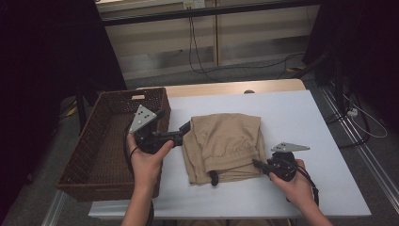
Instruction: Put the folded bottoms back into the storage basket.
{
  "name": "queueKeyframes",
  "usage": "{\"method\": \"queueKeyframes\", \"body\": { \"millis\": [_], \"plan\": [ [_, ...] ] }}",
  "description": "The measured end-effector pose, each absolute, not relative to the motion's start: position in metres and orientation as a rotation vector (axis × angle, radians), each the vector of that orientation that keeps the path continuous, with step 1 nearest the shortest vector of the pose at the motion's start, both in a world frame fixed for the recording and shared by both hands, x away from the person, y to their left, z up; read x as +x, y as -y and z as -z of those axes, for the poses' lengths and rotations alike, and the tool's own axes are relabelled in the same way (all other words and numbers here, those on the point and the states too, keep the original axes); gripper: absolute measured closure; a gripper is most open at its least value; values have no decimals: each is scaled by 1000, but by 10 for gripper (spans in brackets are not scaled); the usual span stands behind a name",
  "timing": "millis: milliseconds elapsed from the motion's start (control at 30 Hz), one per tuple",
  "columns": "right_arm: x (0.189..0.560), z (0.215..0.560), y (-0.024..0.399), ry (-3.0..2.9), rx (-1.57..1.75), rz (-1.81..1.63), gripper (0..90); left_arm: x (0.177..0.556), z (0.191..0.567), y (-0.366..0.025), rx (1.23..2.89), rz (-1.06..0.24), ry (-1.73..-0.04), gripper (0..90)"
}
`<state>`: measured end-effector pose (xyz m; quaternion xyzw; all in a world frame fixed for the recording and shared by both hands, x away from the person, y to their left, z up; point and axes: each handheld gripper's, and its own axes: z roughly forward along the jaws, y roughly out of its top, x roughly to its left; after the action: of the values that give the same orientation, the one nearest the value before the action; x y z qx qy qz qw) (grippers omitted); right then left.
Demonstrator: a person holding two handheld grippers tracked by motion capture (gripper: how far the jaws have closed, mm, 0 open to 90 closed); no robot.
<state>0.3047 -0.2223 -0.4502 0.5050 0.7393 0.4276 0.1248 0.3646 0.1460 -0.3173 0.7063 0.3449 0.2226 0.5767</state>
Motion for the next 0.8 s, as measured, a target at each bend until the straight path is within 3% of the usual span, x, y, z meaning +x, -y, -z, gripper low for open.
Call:
{"method": "queueKeyframes", "body": {
  "millis": [800],
  "plan": [
    [304, 449, 223, -2155, 1457, -1246, 800, 392, 350, -124, 1685, -492, -862, 16]
  ]
}}
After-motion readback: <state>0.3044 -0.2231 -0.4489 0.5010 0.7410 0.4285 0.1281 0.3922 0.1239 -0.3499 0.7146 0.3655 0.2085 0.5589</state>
